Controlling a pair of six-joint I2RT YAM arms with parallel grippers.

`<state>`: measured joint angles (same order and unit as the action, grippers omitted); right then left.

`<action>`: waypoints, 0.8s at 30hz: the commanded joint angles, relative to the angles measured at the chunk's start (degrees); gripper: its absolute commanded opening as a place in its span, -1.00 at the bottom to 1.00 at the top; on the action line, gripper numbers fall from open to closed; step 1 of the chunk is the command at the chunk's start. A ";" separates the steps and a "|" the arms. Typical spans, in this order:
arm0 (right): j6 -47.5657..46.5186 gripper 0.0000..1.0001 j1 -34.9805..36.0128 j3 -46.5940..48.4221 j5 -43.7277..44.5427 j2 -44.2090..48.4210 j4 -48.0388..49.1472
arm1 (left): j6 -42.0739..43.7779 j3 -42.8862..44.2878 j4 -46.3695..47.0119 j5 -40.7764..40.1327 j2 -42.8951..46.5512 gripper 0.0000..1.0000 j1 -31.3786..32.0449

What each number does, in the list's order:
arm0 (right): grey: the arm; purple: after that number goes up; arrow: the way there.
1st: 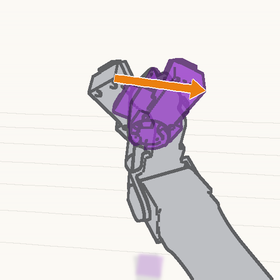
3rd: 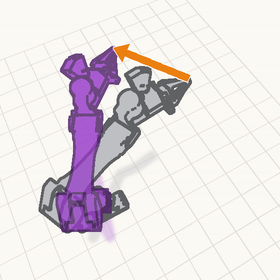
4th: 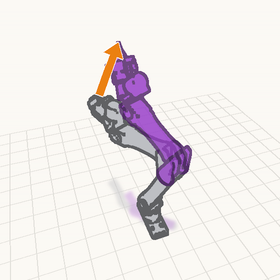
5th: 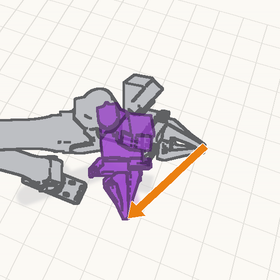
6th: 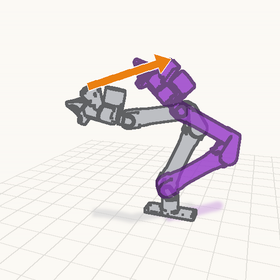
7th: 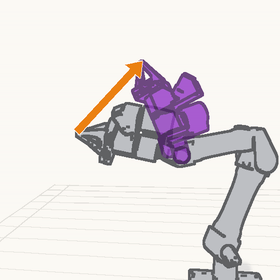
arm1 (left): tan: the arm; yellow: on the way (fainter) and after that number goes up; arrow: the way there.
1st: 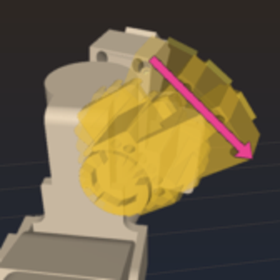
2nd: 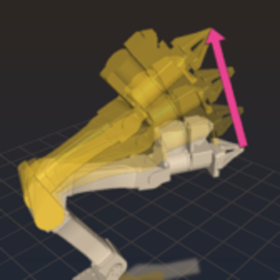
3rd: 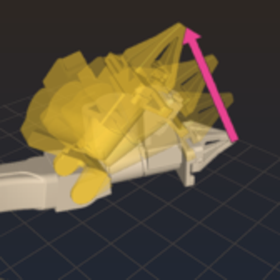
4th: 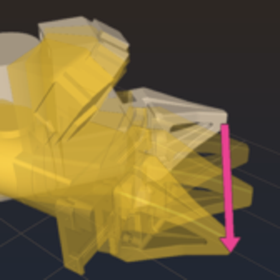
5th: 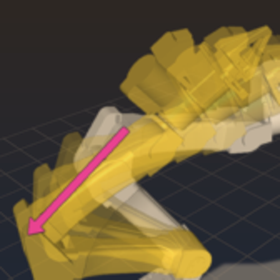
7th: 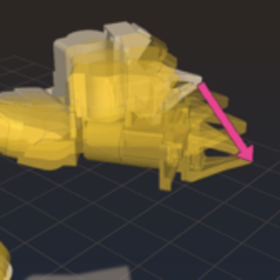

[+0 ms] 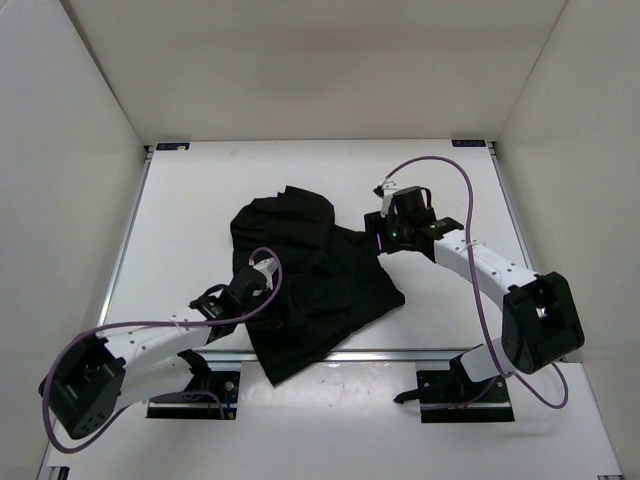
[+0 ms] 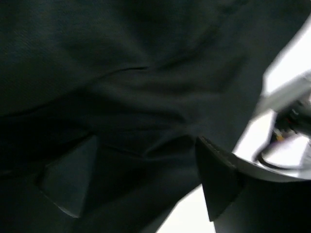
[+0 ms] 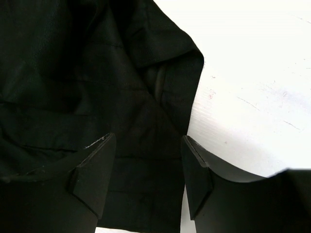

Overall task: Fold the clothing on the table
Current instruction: Flatten the skirt out

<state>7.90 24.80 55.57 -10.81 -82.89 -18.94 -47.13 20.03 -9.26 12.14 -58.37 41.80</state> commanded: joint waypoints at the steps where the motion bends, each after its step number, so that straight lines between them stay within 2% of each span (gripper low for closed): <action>1: -0.08 0.06 -0.01 -1.25 0.44 3.00 3.90 | 0.29 1.06 -0.50 -9.92 -2.35 0.71 0.57; 3: -0.07 0.09 -0.45 -2.13 0.00 3.61 4.35 | 1.34 1.59 -1.20 -12.05 -4.11 0.37 0.65; 4: 0.10 0.07 -0.36 -2.31 -0.79 4.14 4.87 | 1.87 2.29 -1.55 -15.01 -6.30 0.05 0.56; 5: 0.18 0.08 -0.71 -2.74 -1.23 4.49 5.14 | 2.91 2.81 -2.51 -15.82 -7.54 -0.18 0.47; 6: 0.18 0.08 -0.80 -3.10 -0.80 4.32 5.66 | 4.14 4.30 -4.17 -17.57 -10.33 -0.59 0.39; 7: 0.45 0.07 -0.72 -3.62 -1.23 5.01 5.67 | 5.20 6.23 -5.06 -19.50 -13.06 -0.82 0.56; 8: 0.71 0.08 -0.54 -3.98 -1.49 5.28 6.62 | 5.91 7.90 -6.55 -21.26 -16.39 -0.96 0.65; 13: -0.17 0.08 -1.24 -3.37 -0.88 3.18 6.02 | 11.96 16.86 -13.23 -27.51 -25.46 -1.00 -1.37; 17: -1.83 0.03 -1.94 -1.26 1.57 -1.91 7.42 | 15.93 21.88 -16.93 -31.56 -27.76 -1.00 -6.90; 21: -3.16 -0.16 -3.00 5.40 5.01 -10.42 8.73 | 19.53 21.02 -16.23 -29.73 -25.75 -1.00 -11.47; 24: -5.00 -0.11 -2.56 10.95 4.13 -15.61 10.32 | 20.77 19.34 -15.79 -29.28 -23.72 -1.00 -13.06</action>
<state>5.32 22.13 61.52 -7.84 -96.49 -13.34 -29.87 41.04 -21.37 -15.07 -84.03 29.71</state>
